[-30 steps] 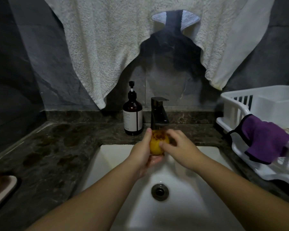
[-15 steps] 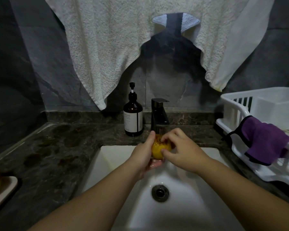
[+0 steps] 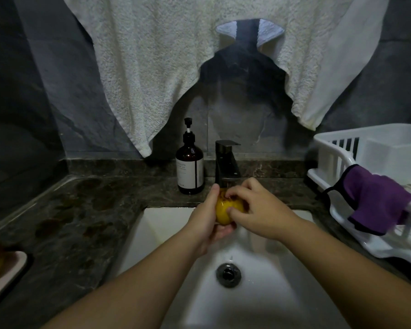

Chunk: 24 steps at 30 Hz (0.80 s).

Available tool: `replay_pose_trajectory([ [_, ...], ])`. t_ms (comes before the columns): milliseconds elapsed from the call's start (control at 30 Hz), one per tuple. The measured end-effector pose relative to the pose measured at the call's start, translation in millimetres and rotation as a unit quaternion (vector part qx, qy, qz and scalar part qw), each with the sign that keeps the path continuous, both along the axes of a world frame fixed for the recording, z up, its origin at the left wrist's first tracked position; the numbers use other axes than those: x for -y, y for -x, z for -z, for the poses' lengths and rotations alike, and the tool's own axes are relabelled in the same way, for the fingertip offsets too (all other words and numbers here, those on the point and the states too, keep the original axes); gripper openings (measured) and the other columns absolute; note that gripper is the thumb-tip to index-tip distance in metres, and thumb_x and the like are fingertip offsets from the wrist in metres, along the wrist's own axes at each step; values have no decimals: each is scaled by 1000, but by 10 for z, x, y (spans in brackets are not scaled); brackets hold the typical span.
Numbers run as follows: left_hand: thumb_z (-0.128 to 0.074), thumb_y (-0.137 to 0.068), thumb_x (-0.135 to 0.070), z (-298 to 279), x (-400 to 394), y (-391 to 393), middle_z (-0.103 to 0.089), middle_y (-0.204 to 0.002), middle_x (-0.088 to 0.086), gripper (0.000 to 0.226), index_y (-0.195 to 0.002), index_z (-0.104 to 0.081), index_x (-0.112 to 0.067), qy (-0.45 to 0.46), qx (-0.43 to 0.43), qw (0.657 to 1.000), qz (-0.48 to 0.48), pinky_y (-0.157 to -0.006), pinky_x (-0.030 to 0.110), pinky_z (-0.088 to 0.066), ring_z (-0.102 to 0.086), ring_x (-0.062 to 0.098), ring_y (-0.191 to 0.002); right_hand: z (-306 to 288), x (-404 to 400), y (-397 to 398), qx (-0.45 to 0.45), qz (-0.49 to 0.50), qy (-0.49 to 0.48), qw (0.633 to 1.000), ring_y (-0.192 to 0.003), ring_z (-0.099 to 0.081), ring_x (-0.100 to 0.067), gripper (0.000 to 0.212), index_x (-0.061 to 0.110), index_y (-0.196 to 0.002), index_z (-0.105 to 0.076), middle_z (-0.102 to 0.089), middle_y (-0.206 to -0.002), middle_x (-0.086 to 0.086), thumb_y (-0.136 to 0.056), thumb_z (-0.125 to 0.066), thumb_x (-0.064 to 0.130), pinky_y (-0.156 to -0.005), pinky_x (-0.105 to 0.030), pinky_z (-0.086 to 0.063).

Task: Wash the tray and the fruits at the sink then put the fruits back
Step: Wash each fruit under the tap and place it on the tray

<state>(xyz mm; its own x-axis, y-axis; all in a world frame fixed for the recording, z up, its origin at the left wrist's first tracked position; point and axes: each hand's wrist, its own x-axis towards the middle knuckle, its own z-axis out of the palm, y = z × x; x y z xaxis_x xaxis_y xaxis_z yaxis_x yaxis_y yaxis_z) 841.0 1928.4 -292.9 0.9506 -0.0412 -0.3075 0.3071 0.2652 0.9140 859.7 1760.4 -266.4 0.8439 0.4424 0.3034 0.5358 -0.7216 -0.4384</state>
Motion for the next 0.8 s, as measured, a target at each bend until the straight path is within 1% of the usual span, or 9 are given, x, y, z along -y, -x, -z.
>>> replay_pose_trajectory([
  [167, -58, -89, -77, 19, 12, -11, -80, -103, 14, 64, -123, -69, -24, -9, -5, 1000, 13, -87, 44, -64, -78, 29, -96, -27, -21, 26, -22, 6, 9, 1000, -91, -50, -4, 38, 53, -108, -47, -33, -109, 21, -72, -52, 66, -72, -26, -49],
  [267, -57, -89, -76, -10, 24, -11, -80, -96, 13, 64, -122, -68, -23, 5, -8, 1000, 12, -73, 37, -65, -79, 27, -89, 5, 10, 8, -32, 33, -54, 997, -87, -53, -5, 38, 50, -100, -43, -38, -108, 23, -68, -55, 66, -73, -32, -53],
  [400, -56, -90, -76, -13, 9, -4, -80, -104, 13, 68, -127, -66, -19, 21, -19, 998, 49, -72, 35, -64, -79, 28, -96, 112, -1, -7, -63, 15, -67, 996, -107, -51, 1, 72, 48, -133, -40, -38, -125, 20, -71, -69, 69, -83, -21, -48],
  [467, -56, -88, -78, -19, -7, -1, -79, -107, 16, 74, -128, -67, -17, 29, -26, 997, 68, -68, 34, -64, -78, 28, -96, 151, -55, -8, -91, 9, -106, 990, -106, -53, 0, 62, 48, -130, -44, -44, -124, 19, -77, -76, 59, -79, -17, -47],
  [533, -56, -85, -81, -18, -37, -10, -77, -110, 19, 80, -133, -65, -17, 20, -32, 996, 77, -64, 34, -63, -78, 30, -94, 186, -87, -17, -168, 7, -204, 964, -104, -60, -6, 42, 47, -121, -50, -56, -121, 13, -87, -75, 49, -74, -19, -52],
  [600, -57, -88, -77, -18, -59, -7, -77, -111, 20, 74, -137, -60, -21, 10, -24, 997, 78, -60, 32, -62, -79, 30, -91, 197, -107, -2, -234, 26, -267, 935, -98, -65, -11, 22, 45, -114, -56, -65, -113, 7, -94, -65, 50, -70, -23, -53],
  [633, -58, -90, -73, -2, -62, -19, -78, -107, 17, 69, -136, -61, -22, 5, -15, 997, 74, -59, 31, -61, -79, 26, -84, 189, -118, 0, -242, 45, -270, 931, -95, -65, -12, 21, 41, -113, -58, -67, -109, 5, -96, -60, 55, -69, -25, -50],
  [733, -54, -89, -79, 29, -34, -45, -76, -78, 5, 61, -122, -65, -28, -59, 26, 997, 38, -54, 26, -52, -68, 14, -58, 144, -154, -1, -263, 98, -269, 921, -82, -63, -14, 41, 34, -111, -59, -67, -99, 1, -93, -51, 70, -64, -28, -43],
  [800, -50, -84, -87, 29, -15, -57, -73, -85, 3, 60, -115, -60, -37, -124, 58, 990, 11, -53, 24, -49, -64, 12, -58, 125, -180, 2, -334, 107, -294, 889, -68, -61, -15, 58, 31, -114, -56, -67, -88, -5, -86, -49, 81, -54, -28, -42],
])
